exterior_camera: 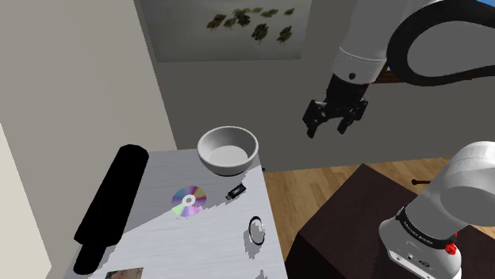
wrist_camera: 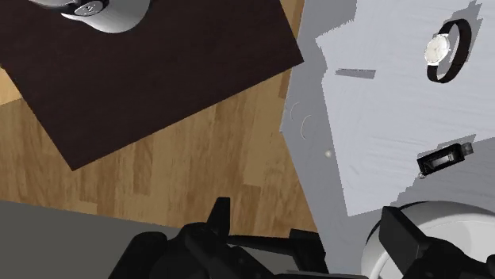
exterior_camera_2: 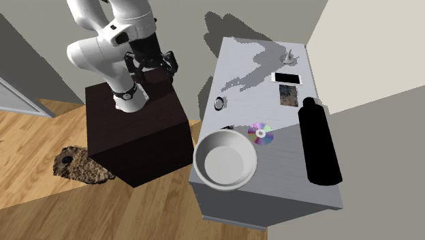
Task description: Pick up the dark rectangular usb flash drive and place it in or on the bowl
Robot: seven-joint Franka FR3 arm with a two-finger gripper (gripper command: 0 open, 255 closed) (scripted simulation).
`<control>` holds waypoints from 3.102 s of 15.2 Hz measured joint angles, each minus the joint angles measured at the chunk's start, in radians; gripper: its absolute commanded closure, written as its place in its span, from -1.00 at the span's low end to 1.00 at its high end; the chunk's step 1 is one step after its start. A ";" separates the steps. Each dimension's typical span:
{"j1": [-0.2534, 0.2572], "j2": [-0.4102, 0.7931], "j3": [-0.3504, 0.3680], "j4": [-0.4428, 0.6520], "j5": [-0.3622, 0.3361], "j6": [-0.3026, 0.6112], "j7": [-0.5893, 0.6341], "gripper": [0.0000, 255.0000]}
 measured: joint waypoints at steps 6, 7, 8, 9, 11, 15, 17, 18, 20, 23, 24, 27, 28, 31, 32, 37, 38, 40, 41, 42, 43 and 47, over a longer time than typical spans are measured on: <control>-0.048 0.123 0.203 0.022 0.062 0.134 0.283 -1.00; -0.066 0.159 0.243 0.035 0.063 0.163 0.332 -1.00; -0.081 0.183 0.276 0.049 0.064 0.177 0.381 -1.00; -0.096 0.214 0.320 0.056 0.066 0.206 0.436 -1.00; -0.141 0.280 0.399 0.087 0.051 0.250 0.541 -1.00; -0.280 0.464 0.598 0.163 -0.047 0.355 0.785 -1.00; -0.364 0.565 0.704 0.209 -0.140 0.381 0.929 -1.00; -0.427 0.659 0.786 0.243 -0.225 0.399 1.031 -1.00; -0.453 0.910 0.855 0.325 -0.508 0.379 1.307 -1.00; -0.276 1.120 0.706 0.439 -0.745 0.345 1.555 -1.00; -0.215 1.174 0.657 0.478 -0.793 0.334 1.616 -1.00; -0.133 1.251 0.588 0.534 -0.857 0.324 1.697 -1.00; -0.125 1.262 0.578 0.536 -0.868 0.329 1.705 -1.00; -0.107 1.285 0.555 0.526 -0.896 0.353 1.729 -1.00; -0.098 1.299 0.544 0.530 -0.908 0.359 1.735 -1.00; -0.094 1.310 0.532 0.522 -0.922 0.375 1.742 -1.00; -0.094 1.310 0.532 0.522 -0.923 0.375 1.742 -1.00; -0.094 1.310 0.532 0.522 -0.923 0.375 1.742 1.00; -0.094 1.310 0.532 0.522 -0.923 0.375 1.742 1.00; -0.093 1.307 0.535 0.522 -0.921 0.369 1.742 1.00; -0.093 1.306 0.536 0.522 -0.920 0.368 1.742 1.00; -0.090 1.308 0.535 0.526 -0.922 0.368 1.742 1.00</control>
